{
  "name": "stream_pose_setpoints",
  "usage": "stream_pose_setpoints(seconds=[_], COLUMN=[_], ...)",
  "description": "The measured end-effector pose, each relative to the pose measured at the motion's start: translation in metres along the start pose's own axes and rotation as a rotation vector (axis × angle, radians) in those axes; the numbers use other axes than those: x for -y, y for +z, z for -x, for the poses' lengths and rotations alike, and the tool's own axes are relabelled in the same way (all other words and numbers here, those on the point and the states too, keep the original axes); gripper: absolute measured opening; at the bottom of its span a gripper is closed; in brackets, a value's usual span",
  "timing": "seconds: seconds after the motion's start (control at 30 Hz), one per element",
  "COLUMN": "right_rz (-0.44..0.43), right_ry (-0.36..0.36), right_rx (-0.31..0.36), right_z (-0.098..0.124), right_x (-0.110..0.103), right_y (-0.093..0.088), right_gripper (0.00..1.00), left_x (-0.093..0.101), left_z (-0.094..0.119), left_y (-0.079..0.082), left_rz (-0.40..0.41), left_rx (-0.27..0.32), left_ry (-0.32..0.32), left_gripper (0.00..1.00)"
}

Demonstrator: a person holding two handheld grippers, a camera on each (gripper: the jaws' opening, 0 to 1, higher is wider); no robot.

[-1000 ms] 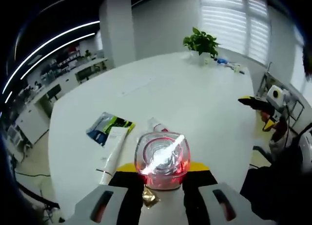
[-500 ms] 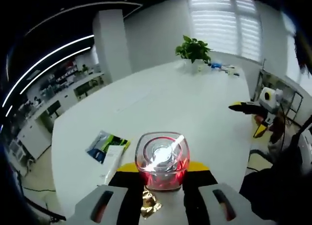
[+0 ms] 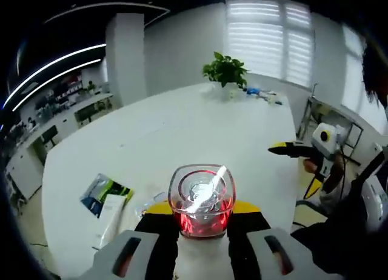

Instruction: Arrange the skincare products in the storage area until every visible bottle or jar stands upright without overlapping.

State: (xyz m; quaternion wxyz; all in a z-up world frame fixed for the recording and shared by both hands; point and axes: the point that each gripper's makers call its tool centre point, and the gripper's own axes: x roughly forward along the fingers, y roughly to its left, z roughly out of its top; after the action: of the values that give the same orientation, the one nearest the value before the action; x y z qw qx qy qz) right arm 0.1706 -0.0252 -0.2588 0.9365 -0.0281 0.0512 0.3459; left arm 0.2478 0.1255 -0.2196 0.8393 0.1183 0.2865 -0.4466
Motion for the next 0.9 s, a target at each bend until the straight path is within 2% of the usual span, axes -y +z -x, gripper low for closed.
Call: stream_pose_setpoints(seconds=[0.17,0.4,0.6,0.9], right_rz=[-0.005,-0.008,-0.012,-0.018], right_ry=[0.003,0.003,0.018,0.027], right_rx=[-0.004,-0.010,-0.007,-0.012], right_z=[-0.001,-0.001,-0.002,-0.003], right_x=[0.001,0.003,0.000,-0.002], right_y=[-0.002,-0.005,-0.005,-0.007], right_gripper=[0.91,0.90,0.89,0.88], left_x=[0.006,0.016,0.028,0.030], left_z=[-0.010,-0.028,-0.032,-0.037], left_y=[0.004,0.000,0.000,-0.003], left_rz=[0.022,0.014,-0.009,0.007], left_rx=[0.011,-0.014,-0.022,-0.020], left_ry=[-0.032,-0.062,-0.080,-0.091], left_gripper=[0.29,0.29,0.29,0.29])
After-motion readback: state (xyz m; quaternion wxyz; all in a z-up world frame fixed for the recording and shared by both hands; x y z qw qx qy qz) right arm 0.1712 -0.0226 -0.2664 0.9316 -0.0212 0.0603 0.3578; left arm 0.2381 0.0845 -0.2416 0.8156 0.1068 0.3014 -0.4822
